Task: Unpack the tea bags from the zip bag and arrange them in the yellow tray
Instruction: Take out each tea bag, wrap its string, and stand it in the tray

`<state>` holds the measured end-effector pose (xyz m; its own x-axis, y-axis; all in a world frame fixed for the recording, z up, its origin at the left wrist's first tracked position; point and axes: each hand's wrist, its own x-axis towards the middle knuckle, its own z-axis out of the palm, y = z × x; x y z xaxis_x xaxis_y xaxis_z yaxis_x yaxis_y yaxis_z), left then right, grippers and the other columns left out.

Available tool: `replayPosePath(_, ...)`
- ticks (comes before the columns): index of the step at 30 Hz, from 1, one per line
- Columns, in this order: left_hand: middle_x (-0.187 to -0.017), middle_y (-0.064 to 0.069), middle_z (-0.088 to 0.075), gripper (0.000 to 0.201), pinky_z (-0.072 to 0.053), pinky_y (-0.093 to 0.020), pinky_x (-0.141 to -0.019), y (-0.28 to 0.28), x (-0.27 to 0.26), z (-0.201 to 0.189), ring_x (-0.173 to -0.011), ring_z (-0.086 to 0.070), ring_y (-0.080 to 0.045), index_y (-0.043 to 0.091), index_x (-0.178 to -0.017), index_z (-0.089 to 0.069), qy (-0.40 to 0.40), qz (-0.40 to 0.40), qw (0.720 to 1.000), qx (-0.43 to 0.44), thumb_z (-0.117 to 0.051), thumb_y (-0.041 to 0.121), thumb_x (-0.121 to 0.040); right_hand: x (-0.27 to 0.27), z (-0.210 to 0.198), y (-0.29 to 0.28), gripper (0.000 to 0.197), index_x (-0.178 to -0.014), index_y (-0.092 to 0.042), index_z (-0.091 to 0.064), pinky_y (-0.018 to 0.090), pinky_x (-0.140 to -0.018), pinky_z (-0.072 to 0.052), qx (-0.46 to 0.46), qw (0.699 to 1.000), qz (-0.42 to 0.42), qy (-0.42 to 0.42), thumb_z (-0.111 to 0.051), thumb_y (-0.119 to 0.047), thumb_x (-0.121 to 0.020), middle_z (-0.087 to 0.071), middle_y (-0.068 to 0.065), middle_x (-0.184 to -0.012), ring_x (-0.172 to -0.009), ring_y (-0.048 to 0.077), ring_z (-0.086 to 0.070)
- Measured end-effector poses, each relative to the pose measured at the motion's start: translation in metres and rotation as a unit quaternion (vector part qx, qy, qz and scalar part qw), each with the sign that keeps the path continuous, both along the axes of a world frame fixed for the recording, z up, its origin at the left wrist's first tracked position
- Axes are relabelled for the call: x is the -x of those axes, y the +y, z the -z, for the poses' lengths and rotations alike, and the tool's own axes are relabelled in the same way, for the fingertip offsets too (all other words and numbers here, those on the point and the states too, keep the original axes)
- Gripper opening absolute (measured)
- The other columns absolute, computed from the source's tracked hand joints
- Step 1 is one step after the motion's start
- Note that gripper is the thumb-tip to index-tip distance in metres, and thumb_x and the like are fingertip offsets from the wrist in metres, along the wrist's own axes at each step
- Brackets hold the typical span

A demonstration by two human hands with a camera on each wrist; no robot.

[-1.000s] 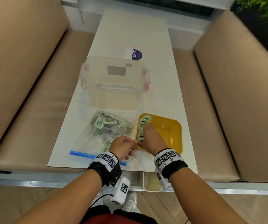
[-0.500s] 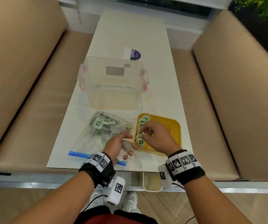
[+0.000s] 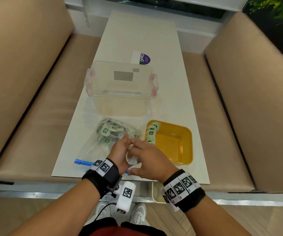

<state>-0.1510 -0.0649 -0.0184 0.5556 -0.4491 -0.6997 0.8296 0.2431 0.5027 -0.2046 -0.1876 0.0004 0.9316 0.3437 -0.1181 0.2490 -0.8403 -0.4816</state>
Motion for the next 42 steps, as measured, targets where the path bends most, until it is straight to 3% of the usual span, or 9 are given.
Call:
replayPosePath(3,-0.094,-0.015,-0.076,0.062,-0.058,-0.030,-0.053,0.000,-0.002,-0.001,-0.076,-0.074,-0.024,0.004,-0.114,-0.065,-0.001,0.011,1.000,0.022,-0.027,0.053,-0.106,-0.002,0.003,0.000,0.015,-0.094,-0.015,-0.070,0.038,-0.077,-0.051,-0.007,0.999,0.019,-0.041,-0.068,-0.020,-0.080,-0.061,0.001,-0.113,-0.097,0.023,-0.057)
replayPosePath(8,-0.077,-0.012,-0.070,0.040,-0.059,-0.030,-0.058,0.000,0.001,0.005,-0.062,-0.067,-0.019,0.001,-0.100,-0.066,-0.006,0.004,1.000,0.030,-0.039,0.029,-0.108,-0.006,-0.005,-0.008,0.016,-0.098,-0.014,-0.073,0.025,-0.070,-0.041,-0.061,0.994,0.088,-0.020,-0.063,-0.012,-0.086,-0.055,-0.007,-0.091,-0.082,0.014,-0.055)
replayPosePath(10,-0.081,-0.014,-0.069,0.028,-0.059,-0.030,-0.057,-0.001,0.001,0.009,-0.061,-0.066,-0.018,-0.001,-0.104,-0.066,-0.003,-0.009,1.000,0.025,-0.045,0.016,-0.103,-0.008,-0.008,-0.011,0.017,-0.099,-0.012,-0.074,0.020,-0.072,-0.036,-0.081,0.992,0.096,-0.007,-0.065,-0.011,-0.086,-0.047,-0.013,-0.086,-0.080,0.007,-0.048)
replayPosePath(14,-0.083,-0.014,-0.068,0.028,-0.059,-0.029,-0.060,-0.002,0.002,0.016,-0.065,-0.064,-0.018,-0.003,-0.107,-0.066,0.001,-0.040,0.999,0.014,-0.042,0.009,-0.102,-0.008,-0.010,-0.011,0.019,-0.102,-0.012,-0.076,0.023,-0.076,-0.042,-0.101,0.990,0.094,-0.003,-0.062,-0.010,-0.090,-0.055,-0.008,-0.090,-0.085,0.012,-0.055)
replayPosePath(22,-0.078,-0.015,-0.066,0.019,-0.055,-0.024,-0.051,0.001,-0.005,0.022,-0.060,-0.062,-0.019,0.002,-0.101,-0.063,0.046,-0.092,0.995,0.005,-0.047,0.011,-0.100,-0.014,-0.018,-0.014,0.022,-0.104,-0.013,-0.074,0.025,-0.079,-0.046,-0.130,0.976,0.176,0.003,-0.061,-0.006,-0.088,-0.065,0.000,-0.092,-0.086,0.014,-0.058)
replayPosePath(26,-0.084,-0.015,-0.066,0.025,-0.057,-0.027,-0.052,-0.002,-0.005,0.020,-0.065,-0.062,-0.021,0.002,-0.103,-0.062,0.061,-0.084,0.995,0.012,-0.047,0.023,-0.103,-0.015,-0.017,-0.013,0.013,-0.096,-0.014,-0.072,0.023,-0.069,-0.041,-0.111,0.975,0.192,0.009,-0.065,-0.009,-0.085,-0.064,-0.002,-0.087,-0.077,0.010,-0.052)
replayPosePath(30,-0.081,-0.012,-0.067,0.030,-0.054,-0.025,-0.047,-0.005,-0.004,0.020,-0.060,-0.063,-0.019,0.003,-0.109,-0.064,0.073,-0.072,0.995,0.004,-0.049,0.028,-0.103,-0.015,-0.014,-0.010,0.012,-0.097,-0.015,-0.069,0.029,-0.066,-0.048,-0.115,0.969,0.216,0.011,-0.068,-0.013,-0.085,-0.064,-0.003,-0.082,-0.070,0.009,-0.053)
replayPosePath(36,-0.073,-0.007,-0.064,0.031,-0.042,-0.018,-0.037,-0.001,-0.004,0.022,-0.053,-0.058,-0.016,0.009,-0.108,-0.063,0.080,-0.030,0.996,-0.016,-0.049,0.036,-0.102,-0.018,-0.016,-0.013,0.029,-0.105,-0.023,-0.057,0.035,-0.066,-0.054,-0.163,0.958,0.234,0.041,-0.069,-0.007,-0.084,-0.061,-0.001,-0.083,-0.070,0.014,-0.061)
replayPosePath(42,-0.074,-0.008,-0.058,0.028,-0.035,-0.016,-0.035,-0.001,-0.007,0.026,-0.048,-0.053,-0.014,0.009,-0.107,-0.062,0.068,-0.025,0.997,-0.034,-0.051,0.034,-0.101,-0.018,-0.015,-0.020,0.047,-0.107,-0.034,-0.065,0.045,-0.070,-0.059,-0.226,0.945,0.221,0.083,-0.060,0.003,-0.080,-0.055,-0.003,-0.083,-0.073,0.027,-0.069)
